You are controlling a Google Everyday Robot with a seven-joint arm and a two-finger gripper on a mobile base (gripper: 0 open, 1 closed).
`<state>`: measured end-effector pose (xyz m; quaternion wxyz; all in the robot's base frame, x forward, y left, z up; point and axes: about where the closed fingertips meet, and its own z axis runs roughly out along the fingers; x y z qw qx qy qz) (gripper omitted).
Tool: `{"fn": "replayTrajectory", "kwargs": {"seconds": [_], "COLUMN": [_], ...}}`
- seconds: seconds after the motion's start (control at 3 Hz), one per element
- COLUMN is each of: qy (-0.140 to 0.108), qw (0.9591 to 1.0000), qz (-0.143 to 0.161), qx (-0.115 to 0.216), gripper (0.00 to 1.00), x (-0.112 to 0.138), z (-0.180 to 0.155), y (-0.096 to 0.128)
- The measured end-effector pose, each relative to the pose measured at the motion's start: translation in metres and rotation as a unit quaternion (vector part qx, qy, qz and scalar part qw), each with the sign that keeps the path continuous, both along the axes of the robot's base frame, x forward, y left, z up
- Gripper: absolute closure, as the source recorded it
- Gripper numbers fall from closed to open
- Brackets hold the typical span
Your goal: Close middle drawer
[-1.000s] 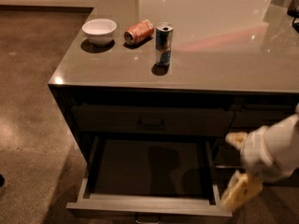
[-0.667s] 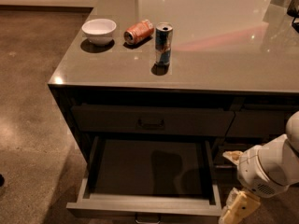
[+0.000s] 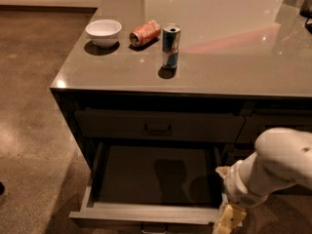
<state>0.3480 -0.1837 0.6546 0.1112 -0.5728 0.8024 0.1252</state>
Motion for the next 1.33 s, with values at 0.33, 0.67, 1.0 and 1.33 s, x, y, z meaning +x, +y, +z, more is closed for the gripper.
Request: {"fn": "replayTrajectory", "kwargs": {"seconds": [0.33, 0.67, 1.0, 1.33], "qy": [0.015, -0.021, -0.025, -0.019], "qw": [0.9984, 0.9964, 0.9964, 0.9968], "qz": [0.048, 0.07, 0.069, 0.074], "qx": [-0.026, -0.043, -0.043, -0.025], "gripper": [0.0, 0.0, 0.0, 0.0], "x": [-0.002, 0.015, 0.017, 0.022], "z": [-0.094, -0.116, -0.113, -0.137], "y": [0.02, 0.022, 0.02, 0.02]}}
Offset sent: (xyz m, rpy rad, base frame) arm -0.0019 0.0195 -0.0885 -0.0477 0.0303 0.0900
